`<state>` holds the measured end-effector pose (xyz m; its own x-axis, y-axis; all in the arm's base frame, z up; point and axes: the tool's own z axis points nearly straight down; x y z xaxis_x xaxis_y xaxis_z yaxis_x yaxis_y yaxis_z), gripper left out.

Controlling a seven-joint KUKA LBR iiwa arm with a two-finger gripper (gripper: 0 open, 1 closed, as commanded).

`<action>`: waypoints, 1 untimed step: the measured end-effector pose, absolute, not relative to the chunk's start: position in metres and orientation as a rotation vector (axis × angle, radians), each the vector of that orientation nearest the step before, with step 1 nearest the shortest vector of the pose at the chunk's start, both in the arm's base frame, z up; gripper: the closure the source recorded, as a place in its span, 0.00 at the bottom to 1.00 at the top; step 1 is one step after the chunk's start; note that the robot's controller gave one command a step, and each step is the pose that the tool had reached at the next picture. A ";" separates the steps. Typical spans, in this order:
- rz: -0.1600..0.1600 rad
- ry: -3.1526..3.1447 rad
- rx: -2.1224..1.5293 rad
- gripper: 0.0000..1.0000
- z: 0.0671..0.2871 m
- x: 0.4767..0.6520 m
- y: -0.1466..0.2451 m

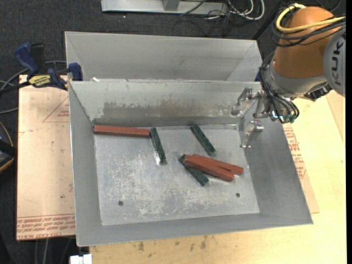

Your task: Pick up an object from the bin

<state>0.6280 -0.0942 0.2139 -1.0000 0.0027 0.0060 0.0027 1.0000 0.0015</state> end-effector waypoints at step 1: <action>-0.001 -3.144 -0.001 0.00 0.219 0.630 -0.094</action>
Offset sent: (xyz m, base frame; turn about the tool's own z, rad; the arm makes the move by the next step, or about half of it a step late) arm -0.1043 0.0500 -0.0805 -0.1491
